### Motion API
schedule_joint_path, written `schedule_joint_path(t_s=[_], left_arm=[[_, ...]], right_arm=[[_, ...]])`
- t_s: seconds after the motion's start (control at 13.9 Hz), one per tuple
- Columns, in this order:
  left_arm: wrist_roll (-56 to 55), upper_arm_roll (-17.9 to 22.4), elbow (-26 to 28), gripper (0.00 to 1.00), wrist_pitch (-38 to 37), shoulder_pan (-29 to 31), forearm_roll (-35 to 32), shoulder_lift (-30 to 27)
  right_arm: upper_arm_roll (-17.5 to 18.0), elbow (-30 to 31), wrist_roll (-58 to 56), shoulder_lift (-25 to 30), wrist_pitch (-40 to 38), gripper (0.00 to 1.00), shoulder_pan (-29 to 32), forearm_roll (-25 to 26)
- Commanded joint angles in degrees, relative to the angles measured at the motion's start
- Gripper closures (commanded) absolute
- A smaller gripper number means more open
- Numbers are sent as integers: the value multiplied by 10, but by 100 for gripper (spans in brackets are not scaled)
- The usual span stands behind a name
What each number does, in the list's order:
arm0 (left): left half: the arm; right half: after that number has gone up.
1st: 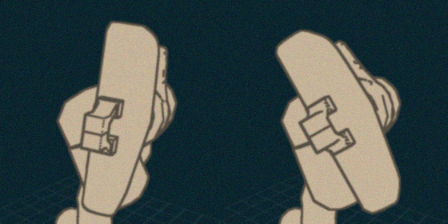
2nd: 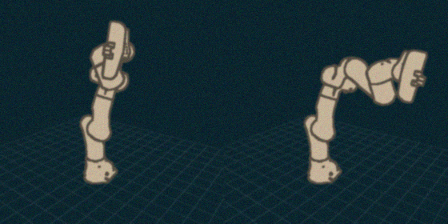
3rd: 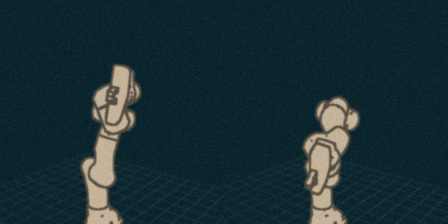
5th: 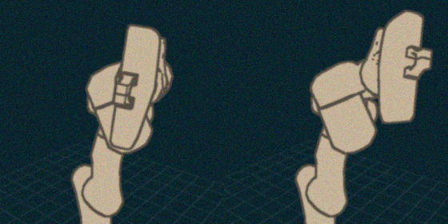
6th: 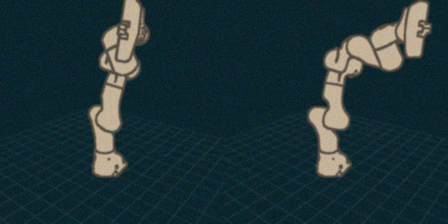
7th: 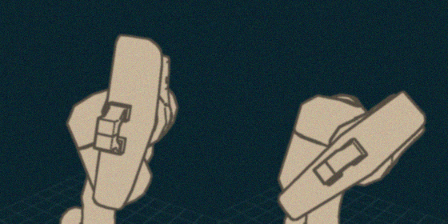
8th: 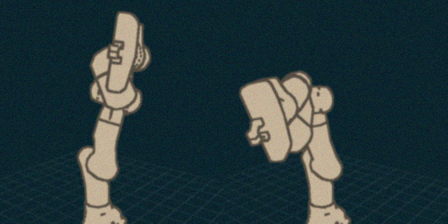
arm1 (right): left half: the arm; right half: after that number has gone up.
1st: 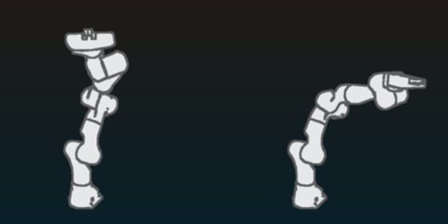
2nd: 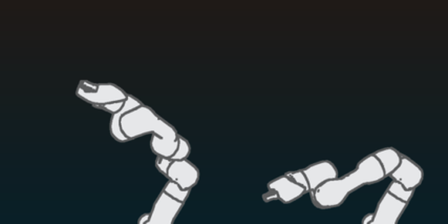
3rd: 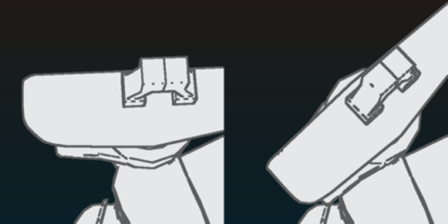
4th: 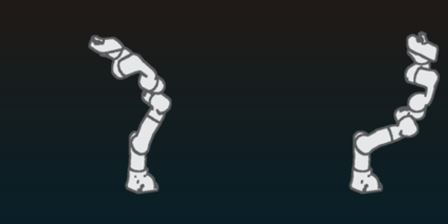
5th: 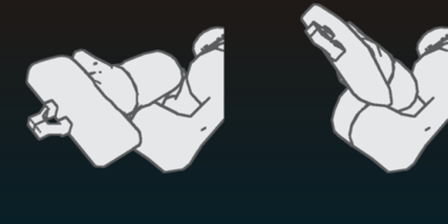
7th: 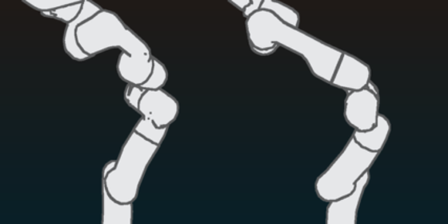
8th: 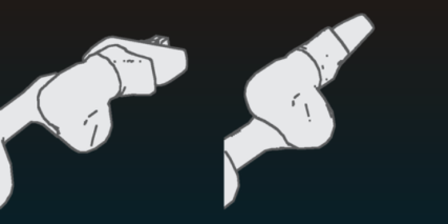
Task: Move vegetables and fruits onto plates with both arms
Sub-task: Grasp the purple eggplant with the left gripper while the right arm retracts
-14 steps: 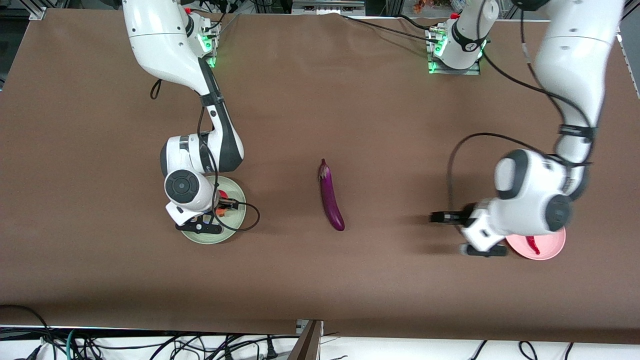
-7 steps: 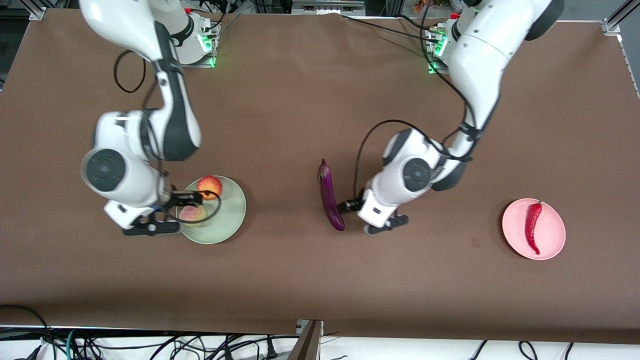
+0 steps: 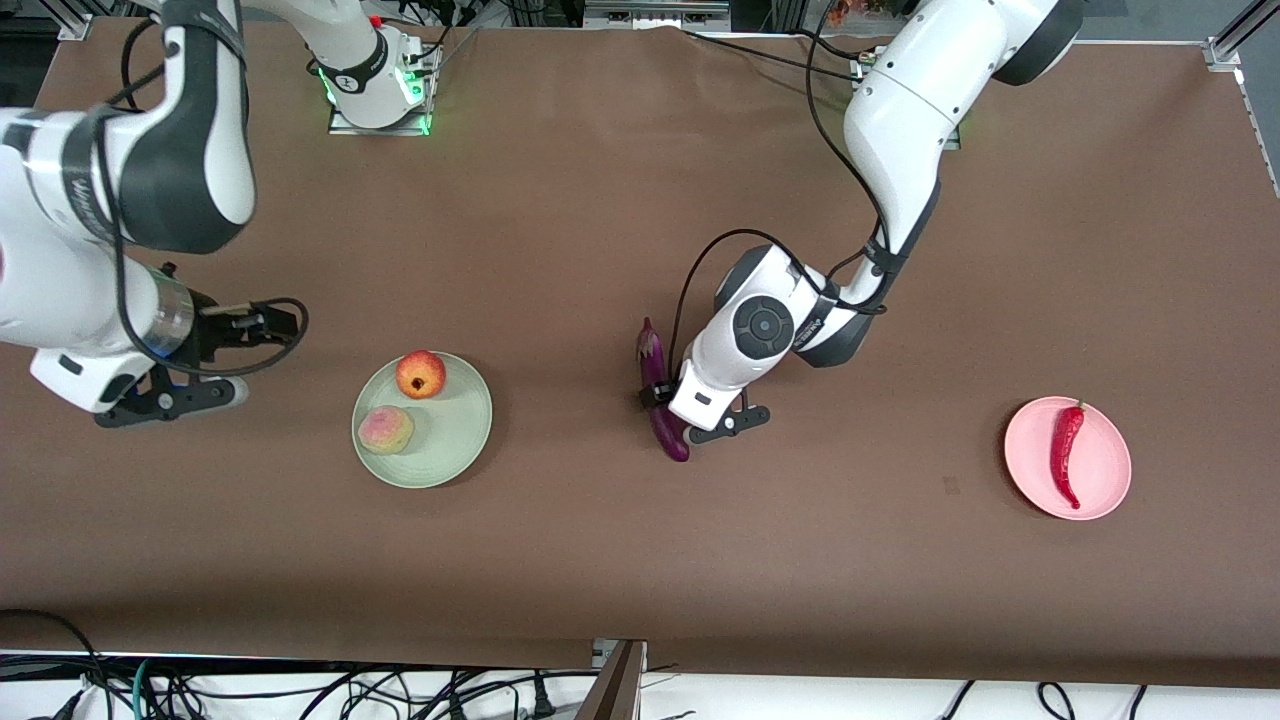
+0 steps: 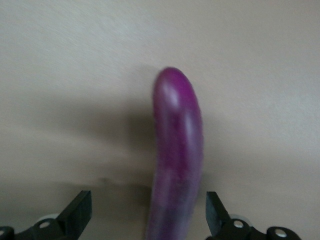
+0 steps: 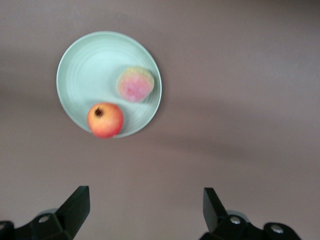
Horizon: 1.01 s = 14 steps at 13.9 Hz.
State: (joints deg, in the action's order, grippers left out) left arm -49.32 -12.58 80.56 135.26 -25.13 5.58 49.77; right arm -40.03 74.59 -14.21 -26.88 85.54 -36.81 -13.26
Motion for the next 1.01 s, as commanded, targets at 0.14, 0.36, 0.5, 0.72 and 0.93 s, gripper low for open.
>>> schedule_joint_path(t_s=[0.14,0.36,0.5,0.72,0.93], left_arm=[[-10,10,-11,10,11,-18,-8,17],[-8,10,-11,45,11,-17,-9,19],[-7,10,-11,67,11,-17,-11,18],[10,10,-11,100,10,-11,-11,16],[47,10,-11,100,1,17,-12,5]], right_arm=[[175,37,-4,99,-31,0,151,47],[338,76,-4,141,-22,0,255,145],[398,79,-3,174,-19,0,300,186],[402,115,-2,224,19,0,334,184],[402,140,-12,246,-16,0,346,184]])
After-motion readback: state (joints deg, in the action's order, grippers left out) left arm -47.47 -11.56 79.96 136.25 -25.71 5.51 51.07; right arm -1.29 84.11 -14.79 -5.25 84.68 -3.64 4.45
